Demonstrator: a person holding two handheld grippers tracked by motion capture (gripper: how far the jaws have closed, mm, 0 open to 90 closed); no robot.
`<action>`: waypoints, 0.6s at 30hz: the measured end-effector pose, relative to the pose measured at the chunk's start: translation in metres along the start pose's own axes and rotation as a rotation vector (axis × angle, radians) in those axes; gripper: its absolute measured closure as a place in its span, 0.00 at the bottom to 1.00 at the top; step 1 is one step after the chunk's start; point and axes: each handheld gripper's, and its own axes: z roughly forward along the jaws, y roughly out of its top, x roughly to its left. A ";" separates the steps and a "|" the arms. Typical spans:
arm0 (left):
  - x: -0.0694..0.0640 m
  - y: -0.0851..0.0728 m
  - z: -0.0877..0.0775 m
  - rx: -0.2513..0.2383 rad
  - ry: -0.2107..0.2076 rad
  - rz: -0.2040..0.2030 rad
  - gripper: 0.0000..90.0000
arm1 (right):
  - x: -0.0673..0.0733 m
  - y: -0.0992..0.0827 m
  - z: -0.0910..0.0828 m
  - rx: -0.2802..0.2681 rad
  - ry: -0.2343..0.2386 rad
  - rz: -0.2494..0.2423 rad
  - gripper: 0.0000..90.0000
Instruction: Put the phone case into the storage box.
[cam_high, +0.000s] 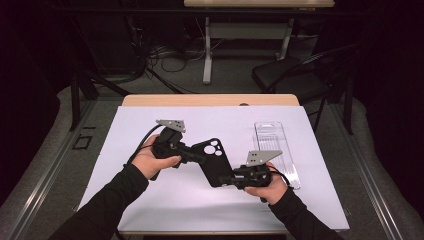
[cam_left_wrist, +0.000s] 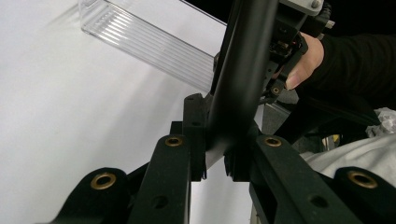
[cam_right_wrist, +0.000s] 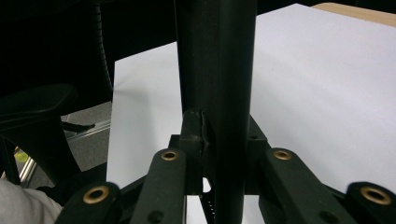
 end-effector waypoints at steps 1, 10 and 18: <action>0.000 0.000 0.000 -0.002 0.003 -0.001 0.91 | 0.000 0.000 0.000 0.000 0.000 0.001 0.84; 0.001 0.000 0.000 0.009 0.005 -0.008 0.91 | 0.000 0.001 0.000 0.007 -0.018 0.012 0.75; 0.003 -0.002 0.000 0.025 0.018 -0.021 0.91 | -0.001 0.002 -0.001 0.006 -0.039 0.026 0.62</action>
